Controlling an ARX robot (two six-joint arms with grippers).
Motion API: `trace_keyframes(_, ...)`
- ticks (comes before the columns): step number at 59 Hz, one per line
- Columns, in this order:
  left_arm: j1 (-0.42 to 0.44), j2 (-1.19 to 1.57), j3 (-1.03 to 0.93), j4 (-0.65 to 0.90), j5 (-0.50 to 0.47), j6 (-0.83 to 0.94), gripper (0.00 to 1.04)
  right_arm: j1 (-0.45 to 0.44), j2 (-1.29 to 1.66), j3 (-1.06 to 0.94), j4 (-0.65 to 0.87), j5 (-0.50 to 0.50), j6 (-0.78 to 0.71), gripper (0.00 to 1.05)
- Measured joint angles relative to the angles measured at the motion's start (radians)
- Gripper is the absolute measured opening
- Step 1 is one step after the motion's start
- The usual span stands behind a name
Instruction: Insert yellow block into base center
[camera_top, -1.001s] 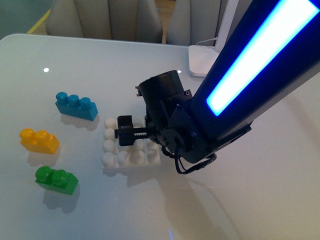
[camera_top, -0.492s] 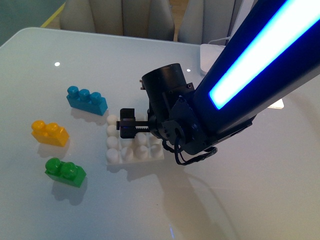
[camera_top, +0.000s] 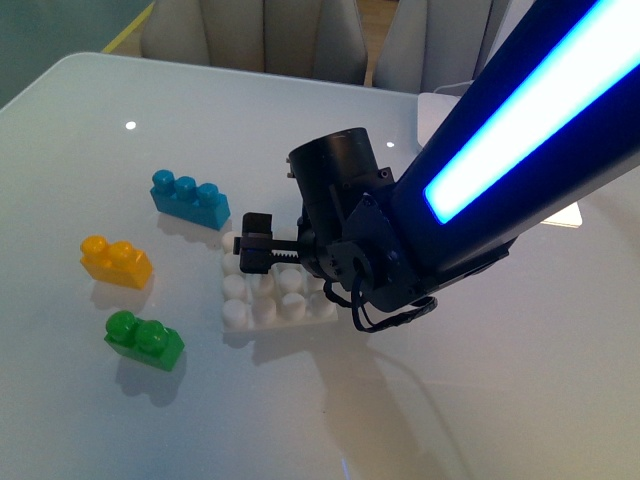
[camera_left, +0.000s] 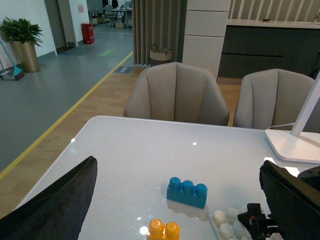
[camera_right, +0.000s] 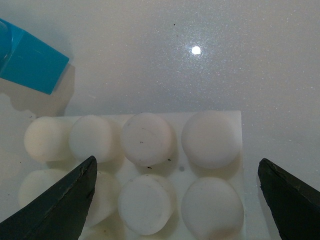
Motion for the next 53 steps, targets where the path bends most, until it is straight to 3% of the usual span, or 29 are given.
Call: trace_keyframes(53, 0.000, 0.000, 0.000, 0.000, 0.000, 0.000, 0.97, 0.000, -0.050, -0.108, 0.126, -0.077, 0.185, 0.96)
